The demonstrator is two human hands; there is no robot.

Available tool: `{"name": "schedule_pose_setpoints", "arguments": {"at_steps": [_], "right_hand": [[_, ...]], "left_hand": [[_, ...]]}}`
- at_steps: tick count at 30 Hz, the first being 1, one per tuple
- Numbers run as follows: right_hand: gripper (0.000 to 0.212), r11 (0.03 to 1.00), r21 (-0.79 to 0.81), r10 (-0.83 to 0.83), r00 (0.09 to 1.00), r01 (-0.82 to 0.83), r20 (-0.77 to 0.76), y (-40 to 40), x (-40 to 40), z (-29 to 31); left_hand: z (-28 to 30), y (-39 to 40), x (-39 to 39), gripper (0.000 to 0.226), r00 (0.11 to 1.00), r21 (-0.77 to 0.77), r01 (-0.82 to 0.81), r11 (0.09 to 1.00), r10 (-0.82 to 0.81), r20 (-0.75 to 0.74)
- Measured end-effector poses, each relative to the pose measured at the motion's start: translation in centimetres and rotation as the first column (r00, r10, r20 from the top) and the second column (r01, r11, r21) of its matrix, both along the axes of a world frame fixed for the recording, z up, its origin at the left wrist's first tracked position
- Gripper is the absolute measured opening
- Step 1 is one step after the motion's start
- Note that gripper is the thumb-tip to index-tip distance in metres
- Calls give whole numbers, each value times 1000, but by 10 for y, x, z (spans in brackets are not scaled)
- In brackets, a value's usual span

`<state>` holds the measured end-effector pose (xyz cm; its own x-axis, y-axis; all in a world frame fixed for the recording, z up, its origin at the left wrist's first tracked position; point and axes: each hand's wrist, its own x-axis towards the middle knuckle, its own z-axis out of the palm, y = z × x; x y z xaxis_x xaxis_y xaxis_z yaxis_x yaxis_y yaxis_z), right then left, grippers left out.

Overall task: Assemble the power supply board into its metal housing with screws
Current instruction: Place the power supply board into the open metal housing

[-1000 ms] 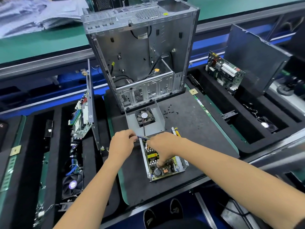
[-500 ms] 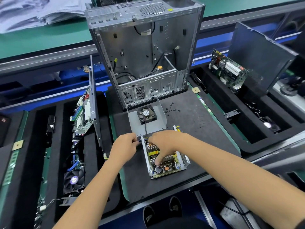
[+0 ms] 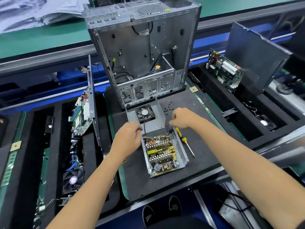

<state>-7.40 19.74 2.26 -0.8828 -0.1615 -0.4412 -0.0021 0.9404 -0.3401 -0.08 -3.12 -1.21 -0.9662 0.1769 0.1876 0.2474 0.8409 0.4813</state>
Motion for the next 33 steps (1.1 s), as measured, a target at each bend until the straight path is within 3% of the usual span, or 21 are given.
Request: {"name": "schedule_pose_setpoints", "arguments": {"at_steps": [3,6,10,14,19,23,29,33], "right_hand": [[36,999,-19,-26,992,29,122,2,6,-3],[36,988,-123,-57,969,88,239,3,11,-6],[29,989,-124,-49,962,85,270,7,12,-4],[35,964,-183,-146,959,194,243,19,-1,0],[19,993,-8,-114,984,117,135,22,-8,-5],[27,989,138,-68,991,52,114,20,-3,-21],[37,983,184,-15,986,-16,167,17,-6,-42],[37,985,172,-10,988,-16,151,20,-7,-50]], "left_hand": [[11,25,-11,15,987,-15,155,988,-155,49],[9,55,-19,18,965,-13,211,977,-206,160],[-7,84,-26,25,948,-129,158,979,-114,297],[-23,95,-34,31,915,-14,9,1000,-3,404],[-32,94,-40,42,887,77,-24,997,-14,461],[-32,92,-39,50,881,112,-33,993,-25,473],[-26,82,-42,27,840,119,-138,983,53,540],[-24,79,-43,26,841,133,-136,982,43,539]]}}
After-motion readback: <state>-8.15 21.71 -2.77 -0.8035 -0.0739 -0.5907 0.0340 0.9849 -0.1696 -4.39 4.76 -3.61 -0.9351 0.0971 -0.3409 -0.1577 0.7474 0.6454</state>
